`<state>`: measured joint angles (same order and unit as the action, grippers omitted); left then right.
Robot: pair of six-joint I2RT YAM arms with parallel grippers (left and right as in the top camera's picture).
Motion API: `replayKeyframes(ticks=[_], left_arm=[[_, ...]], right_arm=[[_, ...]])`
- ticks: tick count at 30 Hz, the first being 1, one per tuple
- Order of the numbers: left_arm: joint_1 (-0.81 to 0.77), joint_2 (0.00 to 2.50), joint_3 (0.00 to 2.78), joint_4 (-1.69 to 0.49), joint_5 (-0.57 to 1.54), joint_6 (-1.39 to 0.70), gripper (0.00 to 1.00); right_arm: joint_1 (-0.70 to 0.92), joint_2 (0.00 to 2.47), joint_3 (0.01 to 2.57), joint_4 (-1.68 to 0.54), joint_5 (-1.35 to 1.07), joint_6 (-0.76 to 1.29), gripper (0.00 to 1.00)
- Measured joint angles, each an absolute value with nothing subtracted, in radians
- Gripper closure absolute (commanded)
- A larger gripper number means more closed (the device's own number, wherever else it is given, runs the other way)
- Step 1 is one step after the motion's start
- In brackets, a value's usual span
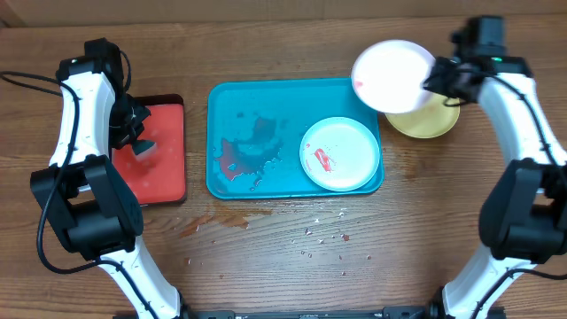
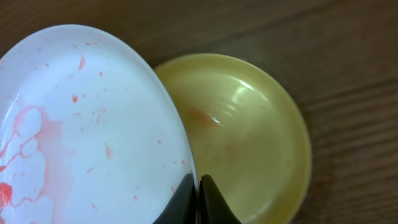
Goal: Clean dirty plates on tray and stack at the side
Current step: 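Lift the white plate with the right gripper and stack it on the yellow plate, then move the right gripper to the light-blue plate and grip its rim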
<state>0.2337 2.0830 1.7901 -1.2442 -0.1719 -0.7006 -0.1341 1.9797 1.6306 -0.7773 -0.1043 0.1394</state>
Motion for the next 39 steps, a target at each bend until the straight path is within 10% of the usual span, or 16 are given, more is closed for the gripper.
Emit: replayKeyframes(ticks=[4,12,26,39], left_arm=[[0.234,2.083,1.790,-1.242,-0.165,-0.701,0.96],[0.234,2.083,1.790,-1.237,-0.157,-0.701,0.96],[0.234,2.083,1.790,-1.230,-0.153,-0.701,0.96],[0.234,2.083,1.790,-1.230,-0.153,-0.701,0.96]], right_arm=[[-0.237,2.042,1.631,-0.815,-0.170,0.164,0.96],[-0.293,2.114,1.629,-0.803,-0.215,0.183,0.62],[-0.081,2.114,1.629,-0.823,-0.467,-0.010,0.60],[0.197,2.113,1.549,-0.814,-0.184,-0.126,0.55]])
